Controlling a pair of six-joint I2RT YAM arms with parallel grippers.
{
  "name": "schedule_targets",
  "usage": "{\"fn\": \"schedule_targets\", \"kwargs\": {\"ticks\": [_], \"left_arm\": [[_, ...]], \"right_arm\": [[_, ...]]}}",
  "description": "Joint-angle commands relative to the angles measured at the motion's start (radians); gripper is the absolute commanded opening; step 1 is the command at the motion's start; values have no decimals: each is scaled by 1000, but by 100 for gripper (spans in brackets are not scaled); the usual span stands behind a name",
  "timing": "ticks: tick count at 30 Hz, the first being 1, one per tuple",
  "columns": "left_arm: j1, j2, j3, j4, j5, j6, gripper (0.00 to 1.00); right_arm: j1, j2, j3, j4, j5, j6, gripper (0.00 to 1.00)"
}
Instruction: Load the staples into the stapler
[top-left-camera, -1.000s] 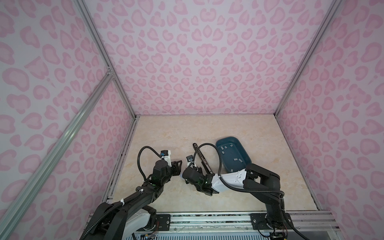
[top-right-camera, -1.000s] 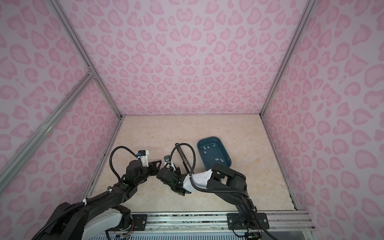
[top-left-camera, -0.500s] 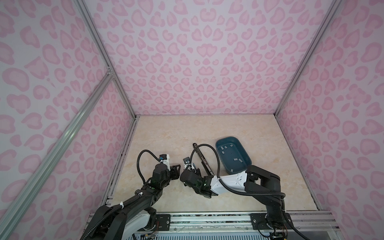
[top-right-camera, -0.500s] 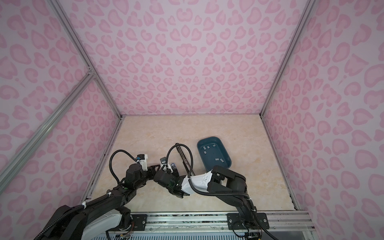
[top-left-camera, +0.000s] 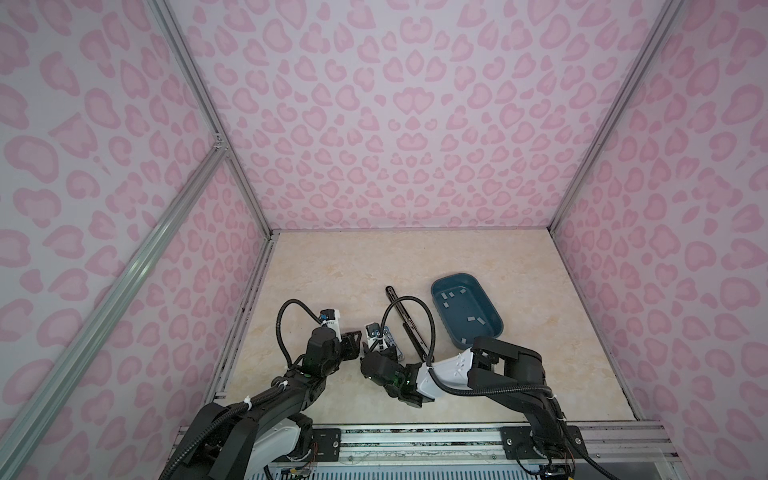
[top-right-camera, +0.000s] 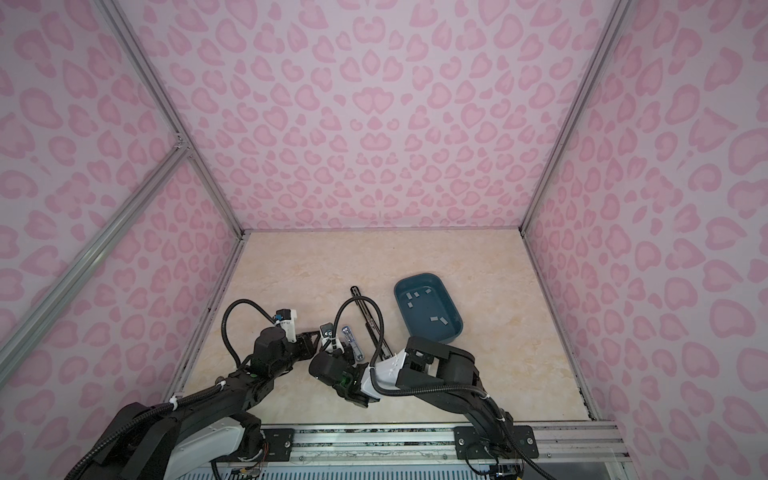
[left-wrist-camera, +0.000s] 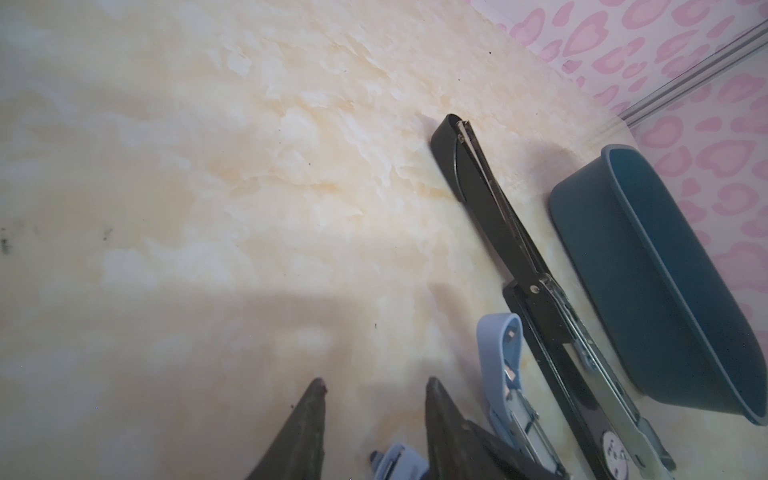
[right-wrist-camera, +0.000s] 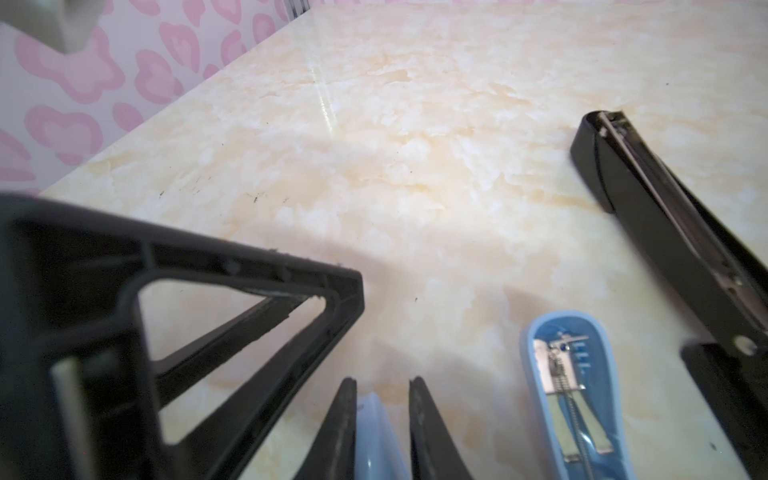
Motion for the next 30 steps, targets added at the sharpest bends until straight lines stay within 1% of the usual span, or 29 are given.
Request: {"fn": "schedule_targets", "kwargs": {"ticks": [1, 5, 8, 12, 17, 20, 23, 25, 27, 30], "left_arm": [[1, 15, 4, 54, 12, 0, 42], [1, 26, 9, 55, 16, 4, 42], [1, 28, 13, 53, 15, 3, 42], [1, 26, 15, 45, 11, 6, 42], [1, 23, 13, 42, 5, 6, 42], [1, 22, 13, 43, 5, 6, 42], [1, 22, 15, 37, 5, 8, 42], [1, 21, 13, 38, 6, 8, 42], [1, 18, 11, 41, 3, 8, 42], [1, 17, 8, 47, 3, 8, 42]], "right_arm": [[20, 45, -34, -109, -15, 11, 23], [15, 50, -37, -84, -15, 6, 24], [17, 33, -29, -111, -4, 4, 24], [21, 35, -8, -188, 1, 25, 28], [24, 48, -11, -191, -2, 34, 29], [25, 49, -14, -187, 3, 33, 24], [24, 55, -9, -186, 4, 31, 23], [24, 62, -12, -177, -1, 29, 20], [24, 75, -23, -156, -11, 25, 15], [25, 116, -55, -89, -32, 18, 14]]}}
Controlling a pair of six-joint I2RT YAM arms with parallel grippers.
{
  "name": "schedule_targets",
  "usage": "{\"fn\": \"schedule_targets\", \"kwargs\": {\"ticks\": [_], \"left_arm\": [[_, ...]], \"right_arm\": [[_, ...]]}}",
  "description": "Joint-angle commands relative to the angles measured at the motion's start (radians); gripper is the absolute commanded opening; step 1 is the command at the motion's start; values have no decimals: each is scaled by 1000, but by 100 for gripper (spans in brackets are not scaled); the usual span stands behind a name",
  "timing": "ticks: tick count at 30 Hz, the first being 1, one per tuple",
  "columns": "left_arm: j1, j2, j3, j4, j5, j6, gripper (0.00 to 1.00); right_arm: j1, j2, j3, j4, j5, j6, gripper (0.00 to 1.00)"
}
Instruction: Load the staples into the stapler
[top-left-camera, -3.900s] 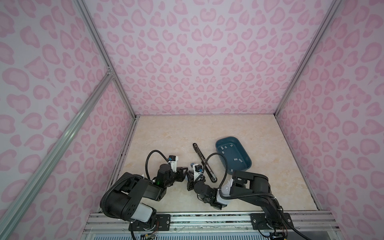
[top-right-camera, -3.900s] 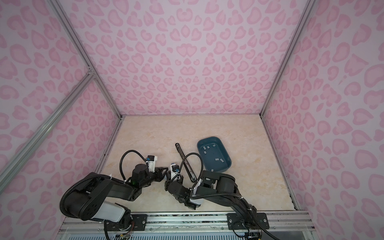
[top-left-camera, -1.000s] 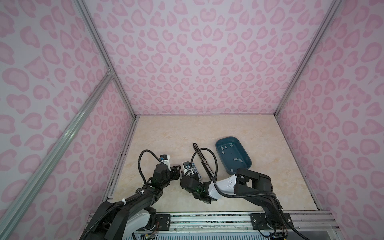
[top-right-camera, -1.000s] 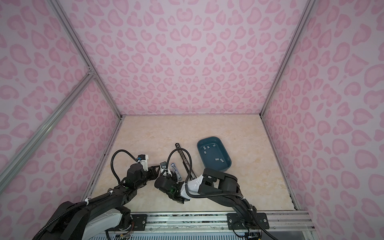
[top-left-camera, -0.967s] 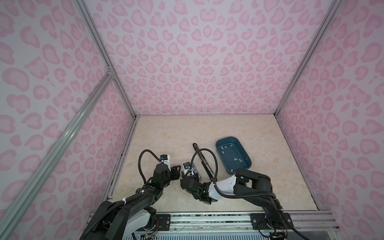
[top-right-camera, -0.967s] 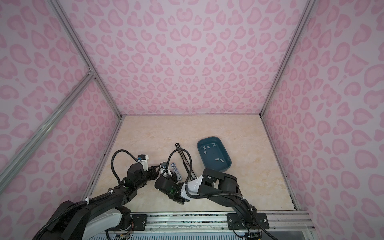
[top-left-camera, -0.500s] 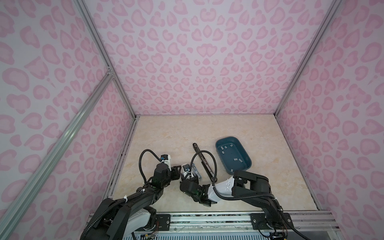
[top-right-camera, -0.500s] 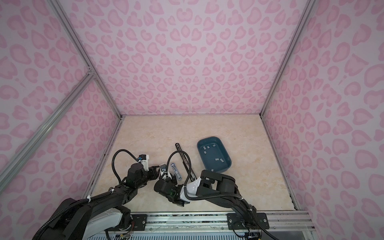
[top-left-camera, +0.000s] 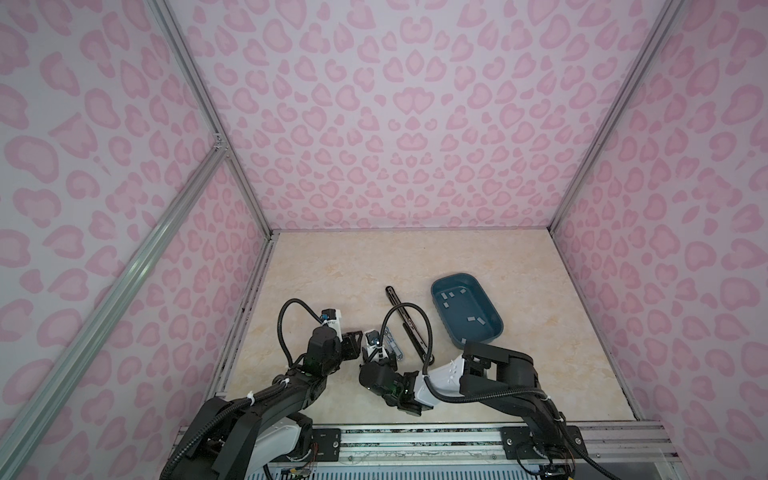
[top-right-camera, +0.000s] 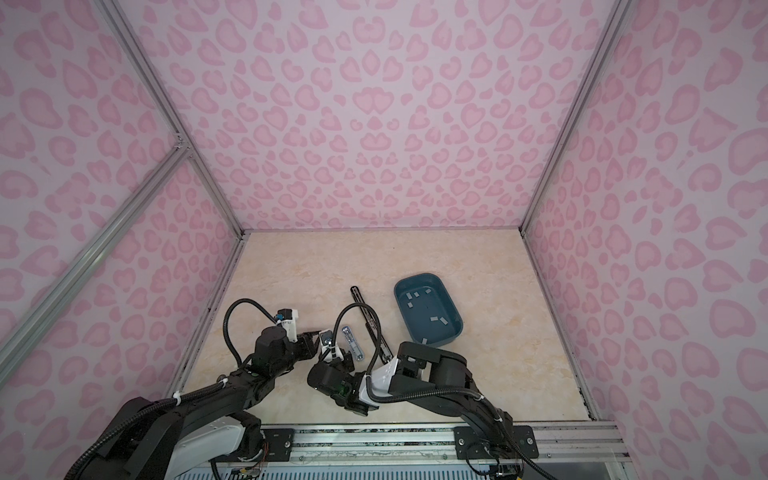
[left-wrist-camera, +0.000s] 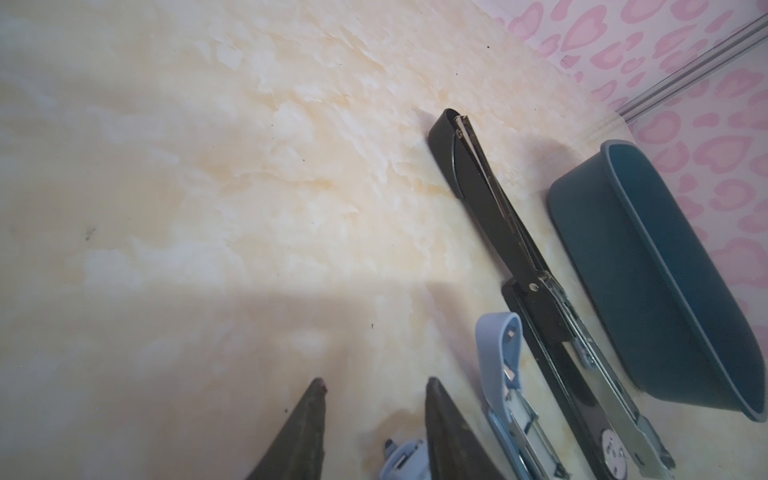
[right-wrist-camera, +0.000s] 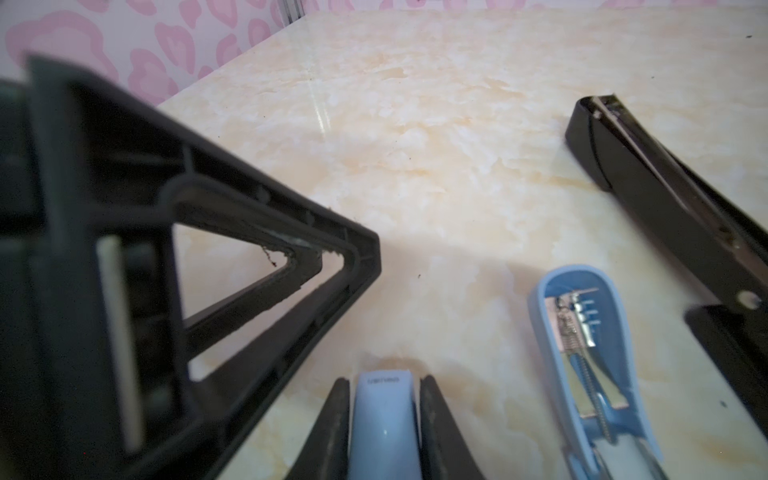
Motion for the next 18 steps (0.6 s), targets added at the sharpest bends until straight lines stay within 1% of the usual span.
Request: {"fn": "schedule_targets", "kwargs": {"ticks": [1, 4, 7, 9, 10, 11, 12, 15, 18], "left_arm": [[1, -4, 3, 32, -5, 7, 42], [0, -4, 3, 33, -7, 7, 42], [1, -6, 7, 32, -5, 10, 42], [1, -5, 7, 31, -8, 10, 42], [1, -5, 6, 33, -9, 10, 42], [1, -5, 7, 33, -8, 10, 42], [1, -7, 8, 29, -6, 10, 42], [1, -13, 8, 22, -12, 12, 42], [3, -22, 5, 21, -10, 7, 42]], "right_arm": [[-1, 68, -47, -132, -107, 0, 14], [7, 97, -83, -64, -111, -16, 13], [6, 108, -120, 1, -126, 2, 12], [10, 111, -125, 5, -131, -3, 11], [13, 126, -116, 15, -125, 1, 10], [14, 176, -113, 54, -131, 2, 9], [12, 193, -118, 87, -147, -1, 9], [11, 207, -102, 50, -147, 26, 8], [6, 251, -71, 11, -191, 44, 7]]}}
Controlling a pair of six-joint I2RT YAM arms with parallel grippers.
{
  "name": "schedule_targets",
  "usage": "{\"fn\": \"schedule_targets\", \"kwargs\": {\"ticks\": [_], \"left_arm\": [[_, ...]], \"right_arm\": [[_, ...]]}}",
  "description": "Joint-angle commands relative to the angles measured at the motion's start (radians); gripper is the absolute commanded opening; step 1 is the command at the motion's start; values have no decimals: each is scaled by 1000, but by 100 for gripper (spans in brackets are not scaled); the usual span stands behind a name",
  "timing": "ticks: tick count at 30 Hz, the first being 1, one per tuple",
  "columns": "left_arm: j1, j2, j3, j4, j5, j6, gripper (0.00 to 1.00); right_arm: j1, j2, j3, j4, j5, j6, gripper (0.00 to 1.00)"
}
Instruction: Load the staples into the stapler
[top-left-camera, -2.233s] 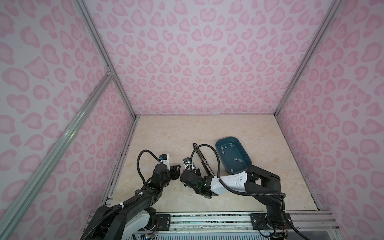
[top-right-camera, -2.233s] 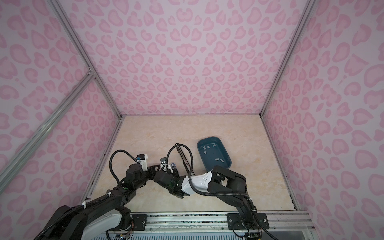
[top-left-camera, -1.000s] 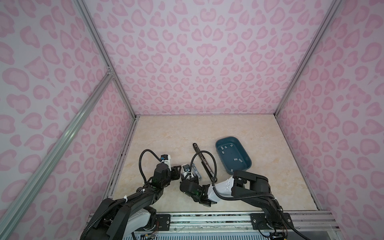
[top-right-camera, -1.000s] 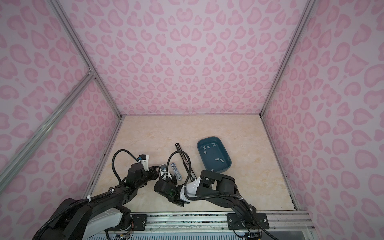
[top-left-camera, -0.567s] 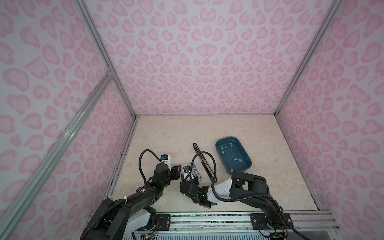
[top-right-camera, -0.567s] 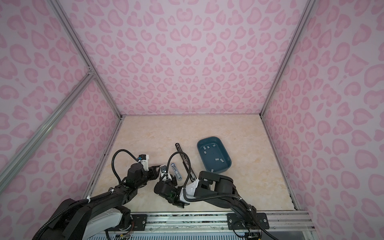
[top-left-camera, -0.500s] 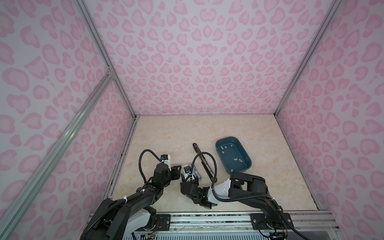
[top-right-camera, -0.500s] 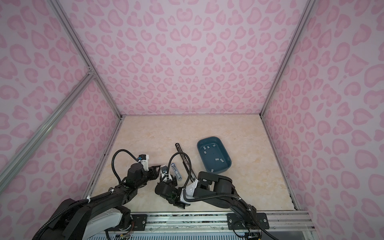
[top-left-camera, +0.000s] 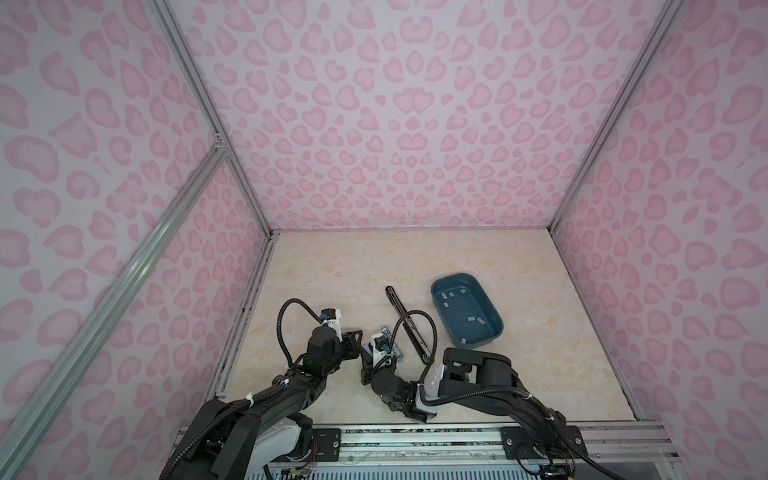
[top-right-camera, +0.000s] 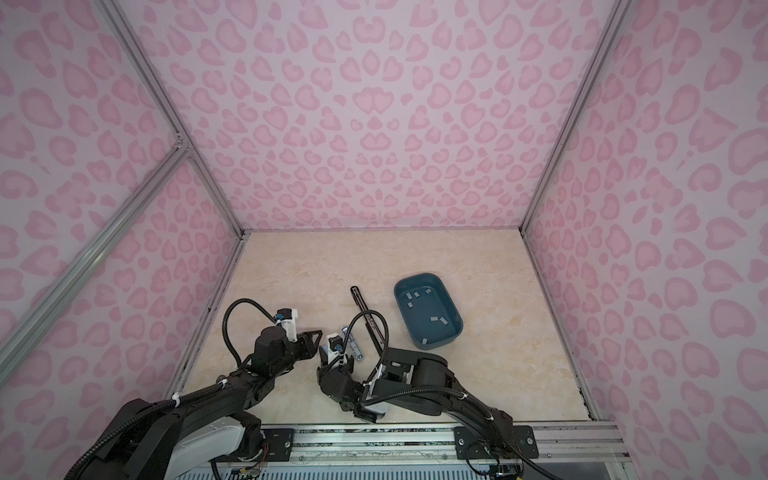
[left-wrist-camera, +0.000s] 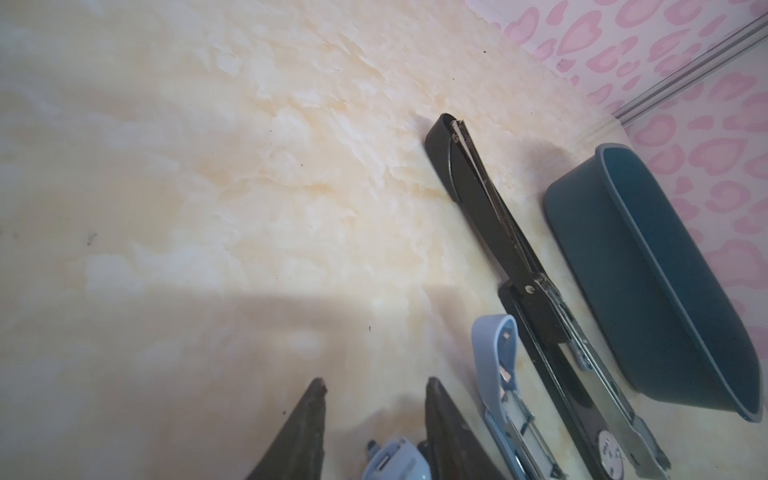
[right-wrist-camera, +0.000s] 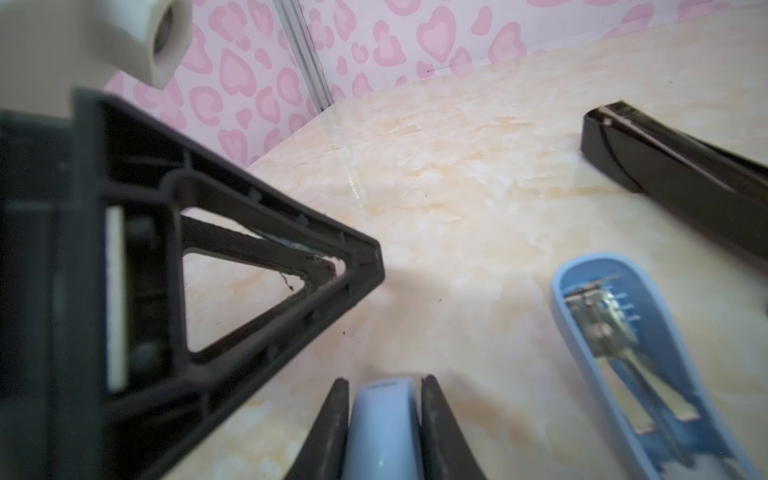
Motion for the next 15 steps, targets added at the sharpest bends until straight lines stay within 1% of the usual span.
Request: {"fn": "schedule_targets", "kwargs": {"ticks": [1, 5, 8, 15], "left_arm": [[3, -12, 7, 20, -4, 3, 42], [3, -30, -1, 5, -17, -2, 42], [4, -48, -4, -11, -18, -2, 42], [9, -60, 3, -34, -5, 1, 42]], "right_arm": [[-4, 85, -22, -470, -203, 82, 7], [-19, 94, -20, -458, -220, 87, 6], [-40, 47, -63, -420, -243, 87, 7], [-52, -21, 12, -540, -239, 88, 12]]}}
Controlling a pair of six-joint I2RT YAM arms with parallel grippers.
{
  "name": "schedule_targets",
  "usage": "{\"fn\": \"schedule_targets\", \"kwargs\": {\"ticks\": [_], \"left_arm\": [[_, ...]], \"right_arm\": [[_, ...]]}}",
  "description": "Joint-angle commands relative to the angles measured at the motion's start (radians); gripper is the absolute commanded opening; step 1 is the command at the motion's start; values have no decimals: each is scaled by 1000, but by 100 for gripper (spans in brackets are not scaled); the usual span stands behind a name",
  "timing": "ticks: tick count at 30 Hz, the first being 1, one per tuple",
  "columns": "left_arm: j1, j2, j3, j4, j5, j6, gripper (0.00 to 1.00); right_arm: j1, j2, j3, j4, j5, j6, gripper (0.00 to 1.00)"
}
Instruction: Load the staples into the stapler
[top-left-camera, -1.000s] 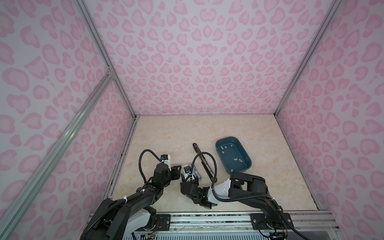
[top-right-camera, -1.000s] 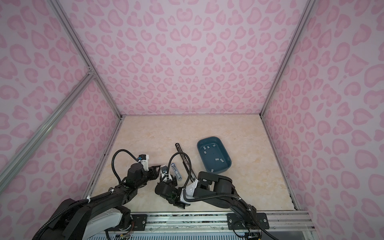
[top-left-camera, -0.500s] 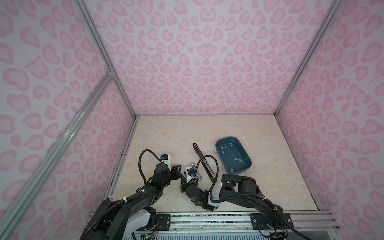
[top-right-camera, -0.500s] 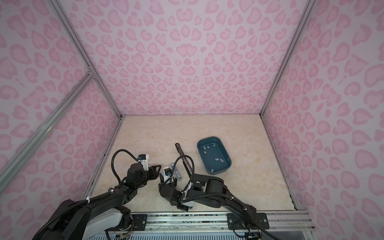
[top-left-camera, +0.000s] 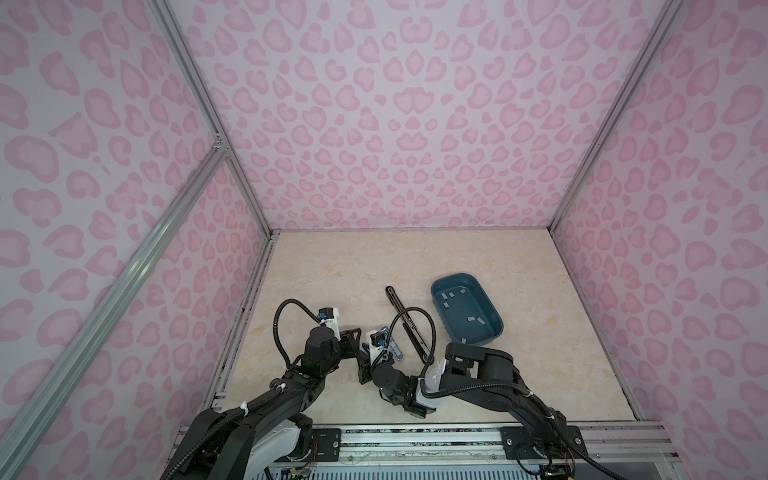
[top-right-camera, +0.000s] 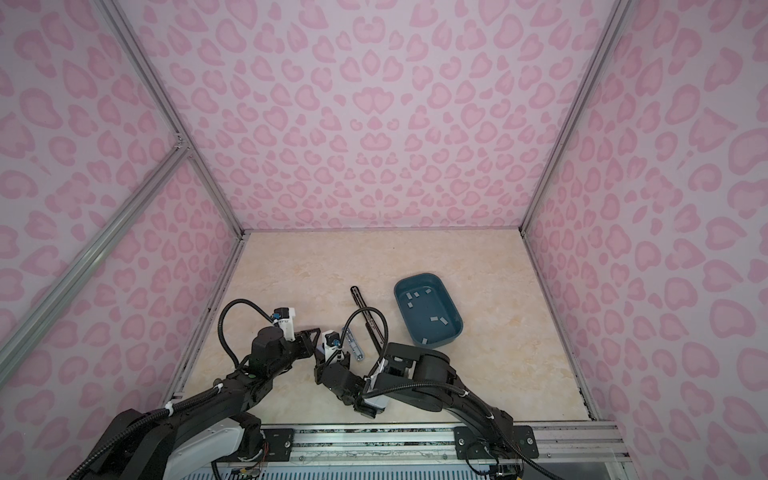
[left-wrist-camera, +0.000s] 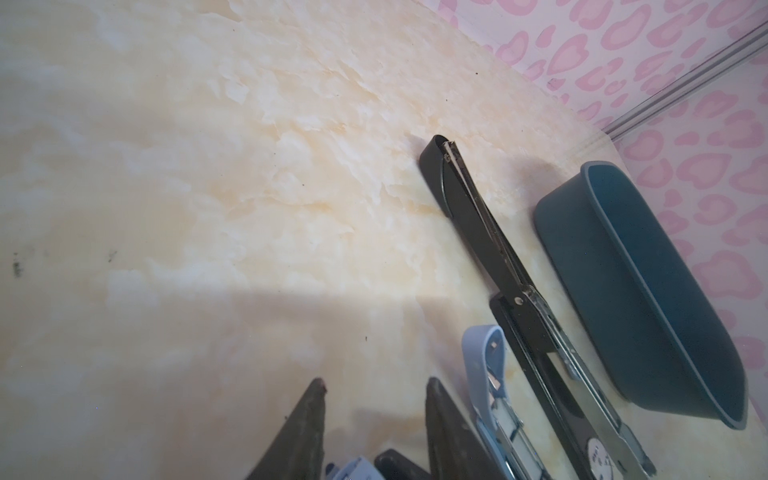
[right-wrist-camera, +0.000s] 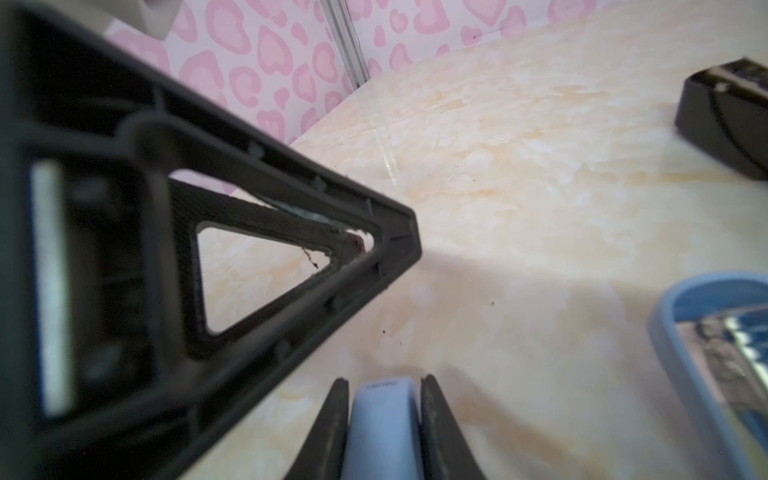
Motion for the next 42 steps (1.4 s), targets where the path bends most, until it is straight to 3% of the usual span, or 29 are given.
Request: {"fn": "schedule_targets", "kwargs": {"ticks": [1, 6, 10, 17, 26, 38, 42], "left_arm": [[2, -8, 6, -8, 4, 3, 42], [8, -24, 10, -22, 5, 6, 42], [11, -41, 12, -35, 6, 8, 42], [18, -54, 17, -54, 3, 5, 42], [39, -59, 34, -84, 3, -3, 42], [54, -47, 69, -109, 40, 6, 42], [53, -17, 72, -98, 62, 24, 42]], "right_arm": [[-14, 4, 15, -506, -74, 49, 13], [-21, -59, 83, -659, -27, 24, 19], [-24, -78, 89, -665, -22, 9, 26], [-24, -131, 70, -636, -26, -30, 48], [-18, -226, 20, -594, -14, -87, 63], [3, -433, -121, -532, -18, -141, 67], [-8, -464, -144, -507, -4, -104, 56]]}}
